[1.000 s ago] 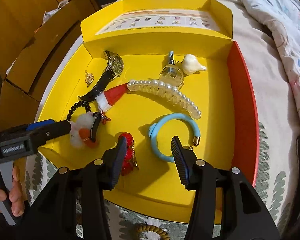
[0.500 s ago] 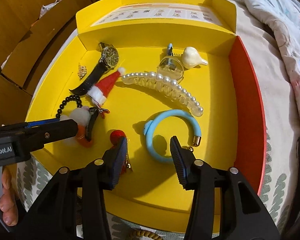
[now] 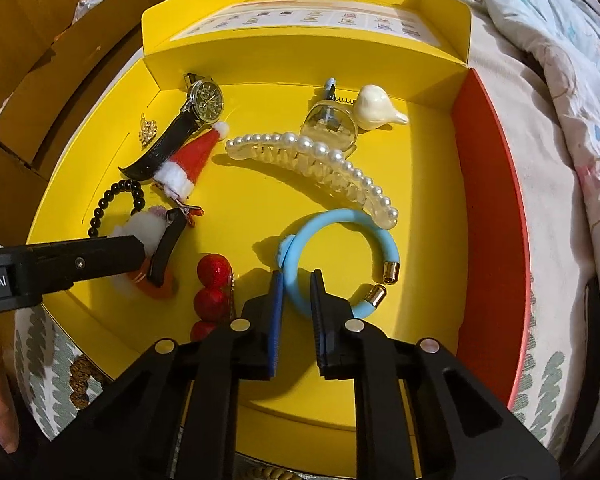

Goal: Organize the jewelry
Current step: 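Grasp the white bunny hair clip with left tool while right grasps the blue bangle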

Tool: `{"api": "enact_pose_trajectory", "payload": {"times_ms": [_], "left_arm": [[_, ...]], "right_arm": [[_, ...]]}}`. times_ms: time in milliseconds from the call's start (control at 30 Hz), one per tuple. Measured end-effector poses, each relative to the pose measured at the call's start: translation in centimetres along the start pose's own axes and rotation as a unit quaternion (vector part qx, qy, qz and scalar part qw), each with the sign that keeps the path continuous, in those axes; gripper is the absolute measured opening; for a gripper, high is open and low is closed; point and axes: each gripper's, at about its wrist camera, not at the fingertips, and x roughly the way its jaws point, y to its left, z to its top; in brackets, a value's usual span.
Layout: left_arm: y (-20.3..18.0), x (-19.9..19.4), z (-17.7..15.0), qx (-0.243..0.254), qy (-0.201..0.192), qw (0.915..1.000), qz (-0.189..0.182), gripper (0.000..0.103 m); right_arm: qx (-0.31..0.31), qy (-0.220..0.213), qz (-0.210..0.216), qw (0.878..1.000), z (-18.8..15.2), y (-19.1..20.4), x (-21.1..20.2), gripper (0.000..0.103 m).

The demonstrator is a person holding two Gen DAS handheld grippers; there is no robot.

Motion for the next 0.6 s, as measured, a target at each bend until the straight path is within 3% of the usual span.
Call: {"api": "enact_pose_trajectory", "payload": {"times_ms": [233,267,300,600], "left_arm": [[-0.1,-0.4,0.0,-0.004,-0.005,0.9999,-0.013,0.024],[0.0,-0.6,0.1,-0.006,-0.007,0.9998,-0.015,0.020],[-0.1,-0.8,0.1,-0.005,-0.010,0.9998,-0.015,0.006],[-0.6,-1.4,0.1,0.002,-0.018,0.9996,-0.021,0.006]], "right_arm": [[-0.006,0.003,-0.007,1.000,-0.1,0.5,0.0,0.010],[-0.003,0.002,-0.004,1.000,-0.2,0.5,0.0,0.010],[-0.001,0.003,-0.001,1.000,-0.1,0.4,0.0,0.009],[0.019,-0.006,0.024,1.000,-0.1,-0.4,-0.9,0.009]]}}
